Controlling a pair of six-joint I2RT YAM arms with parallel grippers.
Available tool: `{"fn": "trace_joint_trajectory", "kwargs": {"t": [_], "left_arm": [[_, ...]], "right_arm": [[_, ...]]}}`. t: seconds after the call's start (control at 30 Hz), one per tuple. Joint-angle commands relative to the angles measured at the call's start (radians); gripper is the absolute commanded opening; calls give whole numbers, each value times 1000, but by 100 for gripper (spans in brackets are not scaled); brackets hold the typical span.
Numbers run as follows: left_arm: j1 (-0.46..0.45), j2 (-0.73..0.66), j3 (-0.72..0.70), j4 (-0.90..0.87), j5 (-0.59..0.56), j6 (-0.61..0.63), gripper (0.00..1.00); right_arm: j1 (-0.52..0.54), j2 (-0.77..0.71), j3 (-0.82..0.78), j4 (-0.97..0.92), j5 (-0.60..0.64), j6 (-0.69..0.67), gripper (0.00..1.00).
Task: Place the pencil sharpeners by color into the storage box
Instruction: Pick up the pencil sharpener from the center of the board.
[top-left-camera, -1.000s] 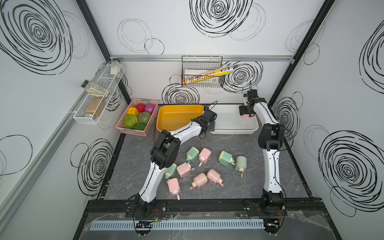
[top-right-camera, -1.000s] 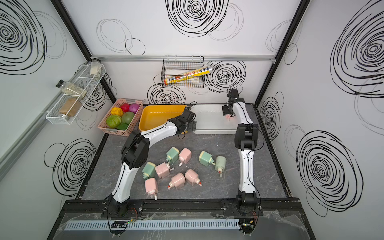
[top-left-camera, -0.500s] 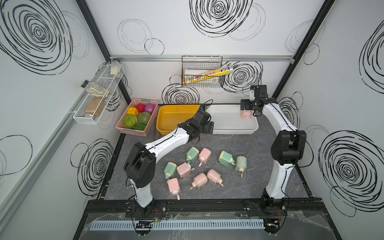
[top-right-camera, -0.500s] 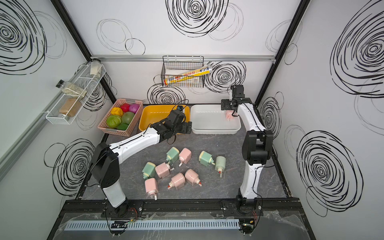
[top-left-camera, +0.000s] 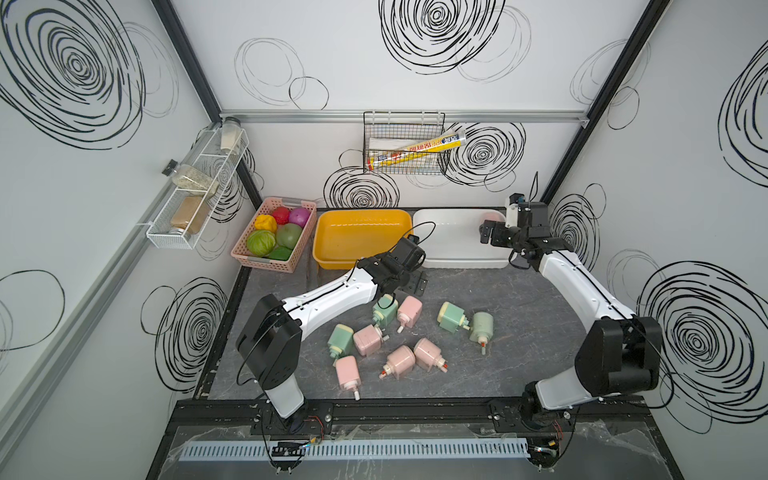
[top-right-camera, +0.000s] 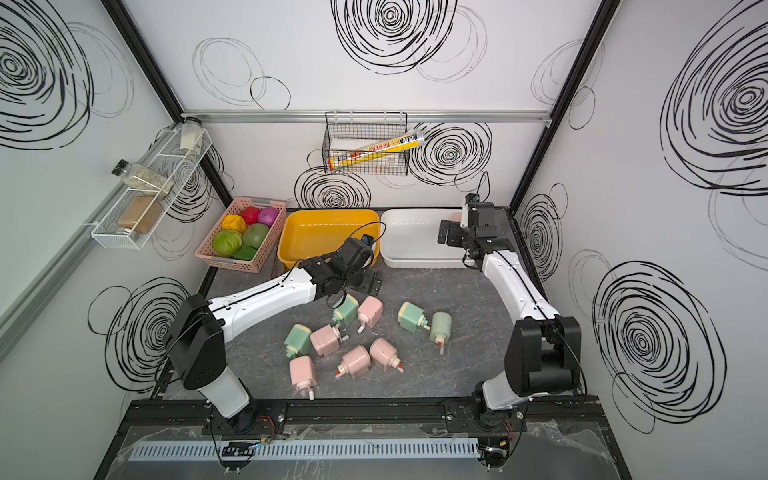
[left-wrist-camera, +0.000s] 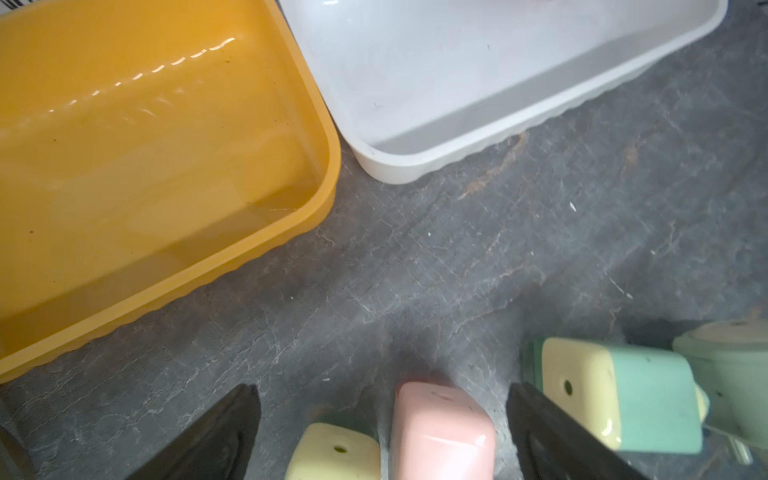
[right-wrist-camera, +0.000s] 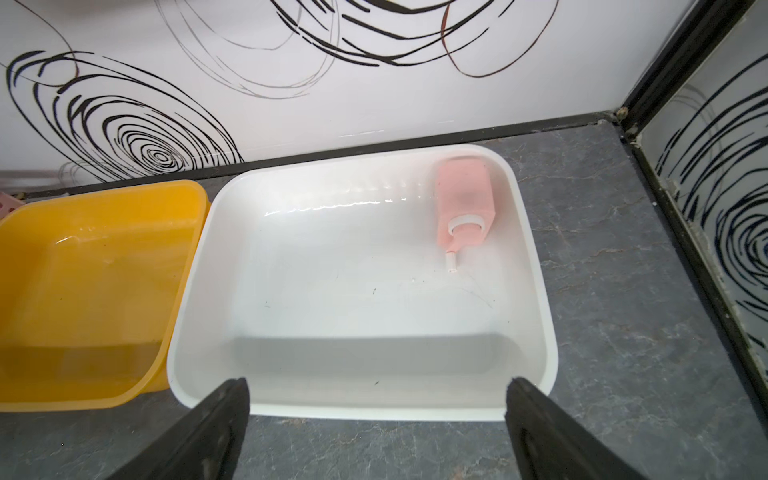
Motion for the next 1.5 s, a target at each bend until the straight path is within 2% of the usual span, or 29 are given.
{"fn": "trace_joint_trajectory", "kwargs": {"t": [0.0, 0.23, 0.43, 0.6, 0.83, 0.93, 1.03, 1.2, 1.47], "left_arm": [[-43, 41, 77, -95, 5, 48, 99], [-52, 84, 113, -131, 8, 34, 99], [-48, -5, 3, -71, -2, 10, 99], [-1, -101, -124, -4, -9, -39, 99], [59, -260, -284, 76, 37, -139, 99], [61, -335, -345, 77, 29, -189, 99], [44, -389, -380, 52, -48, -261, 99], [19, -442, -414, 14, 25, -279, 99], [-102, -534, -484, -74, 52, -289, 99]], "right_arm": [[1, -85, -73, 8, -47, 30, 100], [38, -249, -204, 2, -132, 103, 100], [242, -351, -269, -157, -120, 99, 100], [420, -455, -341, -268, -152, 133, 99], [595, -599, -487, -216, -223, 237, 98], [652, -605, -500, -251, -179, 256, 98], [694, -578, -483, -300, -159, 260, 98], [752, -541, -483, -320, -119, 256, 97], [823, -446, -510, -235, -103, 249, 95]]}}
